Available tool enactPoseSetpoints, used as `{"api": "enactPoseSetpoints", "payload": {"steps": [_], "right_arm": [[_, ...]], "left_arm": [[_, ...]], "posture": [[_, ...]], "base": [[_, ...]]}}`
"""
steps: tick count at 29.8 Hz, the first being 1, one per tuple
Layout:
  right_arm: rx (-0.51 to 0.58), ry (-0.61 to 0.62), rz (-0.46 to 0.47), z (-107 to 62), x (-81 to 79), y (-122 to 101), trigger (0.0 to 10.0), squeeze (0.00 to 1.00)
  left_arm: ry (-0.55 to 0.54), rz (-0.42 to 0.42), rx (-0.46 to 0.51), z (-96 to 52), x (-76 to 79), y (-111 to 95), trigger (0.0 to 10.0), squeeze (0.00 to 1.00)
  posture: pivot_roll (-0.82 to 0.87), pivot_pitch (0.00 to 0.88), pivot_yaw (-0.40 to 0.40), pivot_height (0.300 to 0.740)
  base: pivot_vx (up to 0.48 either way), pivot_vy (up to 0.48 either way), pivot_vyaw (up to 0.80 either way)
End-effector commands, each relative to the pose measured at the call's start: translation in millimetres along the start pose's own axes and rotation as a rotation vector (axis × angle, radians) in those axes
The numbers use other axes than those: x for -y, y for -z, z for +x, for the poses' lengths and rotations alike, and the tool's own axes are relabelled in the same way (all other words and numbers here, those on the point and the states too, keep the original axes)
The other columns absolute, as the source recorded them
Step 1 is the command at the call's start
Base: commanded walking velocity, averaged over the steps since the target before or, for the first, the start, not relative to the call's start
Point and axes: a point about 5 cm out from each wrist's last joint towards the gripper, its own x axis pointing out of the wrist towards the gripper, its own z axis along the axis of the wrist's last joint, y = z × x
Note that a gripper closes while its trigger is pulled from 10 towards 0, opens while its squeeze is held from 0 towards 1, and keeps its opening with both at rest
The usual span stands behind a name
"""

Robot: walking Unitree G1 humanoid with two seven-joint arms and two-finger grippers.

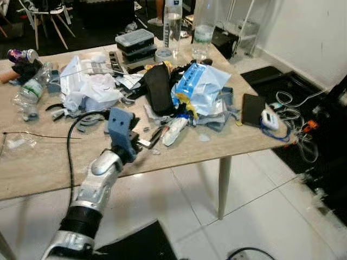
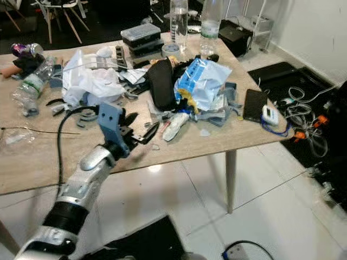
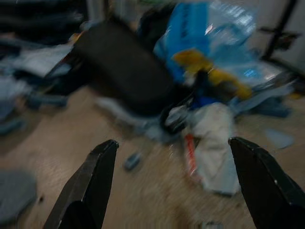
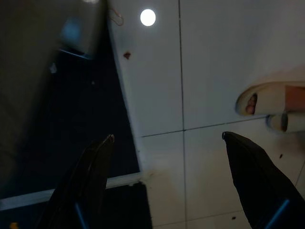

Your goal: Picking trash to rubbish bin

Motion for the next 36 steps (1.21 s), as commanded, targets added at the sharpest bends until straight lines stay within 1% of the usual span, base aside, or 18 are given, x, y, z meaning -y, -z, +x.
{"api": "enactPoseSetpoints", "payload": {"steps": [1,7,9,13,14,18,23,30,34,36], "right_arm": [[-0.024,0.002,0.013,-1.0,2.5,10.2,10.0,0.0],[-0.03,0.001,0.015,-1.3,2.9,12.8,10.0,0.0],[-0.023,-0.002,0.016,-0.5,-0.3,7.5,10.0,0.0],[-0.018,-0.005,0.016,0.0,-2.8,4.7,10.0,0.0],[-0.012,-0.01,0.016,0.6,-7.4,0.6,10.0,0.0],[-0.004,-0.016,0.015,1.3,-12.9,-4.3,10.0,0.0],[-0.003,-0.018,0.013,1.4,-14.9,-4.8,10.0,0.0],[-0.017,-0.009,0.012,0.1,-5.7,5.2,10.0,0.0],[-0.017,-0.006,0.011,-0.1,-3.0,5.5,10.0,0.0],[-0.012,-0.007,0.01,0.2,-3.5,1.7,10.0,0.0]], "left_arm": [[-0.015,0.009,-0.019,0.4,1.0,4.5,10.0,0.0],[-0.051,0.017,-0.023,0.5,-4.0,4.0,10.0,0.0],[-0.042,0.012,-0.026,0.0,-3.8,4.4,10.0,0.0],[-0.04,0.019,-0.027,-0.4,-3.3,4.7,10.0,0.0],[-0.044,0.023,-0.029,-0.2,-3.1,5.6,10.0,0.0],[-0.05,0.028,-0.03,0.1,-3.1,6.0,10.0,0.0],[-0.057,0.029,-0.027,-0.3,-4.4,5.5,10.0,0.0],[-0.057,0.027,-0.021,-0.3,-4.3,4.4,10.0,0.0],[-0.063,0.025,-0.006,-0.1,-5.8,1.6,10.0,0.0],[-0.076,0.019,0.01,-0.1,-8.1,-1.0,10.0,0.0]], "posture": [[0.04,0.1,-0.008,0.74],[0.04,0.1,-0.008,0.74],[0.04,0.105,-0.004,0.74],[0.04,0.105,-0.004,0.74],[0.04,0.105,-0.004,0.74],[0.04,0.105,-0.004,0.74],[0.04,0.105,-0.004,0.74],[0.04,0.105,-0.004,0.74],[0.04,0.105,-0.004,0.74],[0.03,0.104,-0.007,0.74]], "base": [[0.0,0.0,0.0],[0.0,0.0,0.0],[0.0,0.0,0.0],[0.0,0.0,0.0],[0.337,0.0,0.0],[0.353,0.0,0.0],[0.38,0.0,0.0],[0.393,0.0,0.0],[0.39,0.0,0.0],[0.375,0.0,0.0]]}}
